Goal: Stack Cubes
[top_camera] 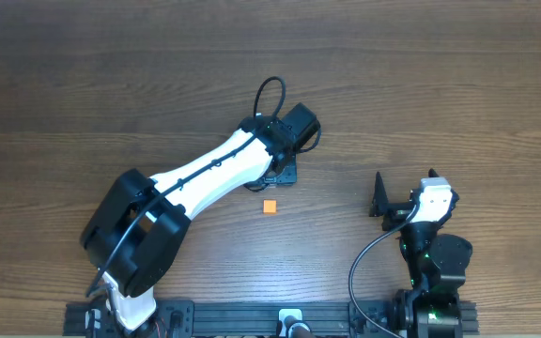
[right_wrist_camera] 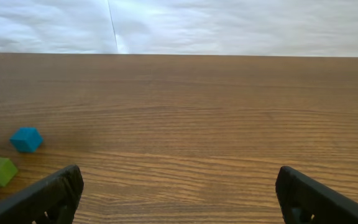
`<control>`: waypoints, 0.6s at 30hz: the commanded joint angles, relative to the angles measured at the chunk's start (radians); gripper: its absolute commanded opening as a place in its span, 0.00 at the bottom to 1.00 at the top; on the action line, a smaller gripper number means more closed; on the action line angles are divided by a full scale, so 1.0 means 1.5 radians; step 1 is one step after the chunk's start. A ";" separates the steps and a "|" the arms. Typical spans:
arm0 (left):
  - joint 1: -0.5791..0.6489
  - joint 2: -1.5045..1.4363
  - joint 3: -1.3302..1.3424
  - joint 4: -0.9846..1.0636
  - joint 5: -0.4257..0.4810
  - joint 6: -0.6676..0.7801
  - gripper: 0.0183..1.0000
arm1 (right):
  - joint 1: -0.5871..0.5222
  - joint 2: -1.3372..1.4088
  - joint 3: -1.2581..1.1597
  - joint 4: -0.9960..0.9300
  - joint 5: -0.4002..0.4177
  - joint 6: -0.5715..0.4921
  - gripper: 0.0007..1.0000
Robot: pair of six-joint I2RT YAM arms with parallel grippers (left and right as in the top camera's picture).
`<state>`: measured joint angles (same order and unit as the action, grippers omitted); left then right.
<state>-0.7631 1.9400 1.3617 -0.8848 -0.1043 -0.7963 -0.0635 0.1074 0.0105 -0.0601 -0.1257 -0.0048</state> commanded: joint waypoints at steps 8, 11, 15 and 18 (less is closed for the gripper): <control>0.006 -0.006 0.009 0.012 -0.010 0.005 0.99 | 0.004 -0.005 -0.004 -0.002 -0.008 -0.003 0.99; 0.018 -0.075 0.010 0.028 -0.053 -0.003 1.00 | 0.004 -0.005 -0.004 -0.003 -0.008 -0.003 0.99; 0.043 -0.150 0.010 0.035 -0.079 -0.002 1.00 | 0.004 -0.005 -0.004 -0.002 -0.008 -0.003 0.99; 0.059 -0.199 0.010 0.035 -0.098 0.003 1.00 | 0.004 -0.005 -0.004 -0.003 -0.008 -0.003 0.99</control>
<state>-0.7067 1.7535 1.3613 -0.8352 -0.1818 -0.7929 -0.0635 0.1074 0.0105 -0.0601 -0.1261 -0.0040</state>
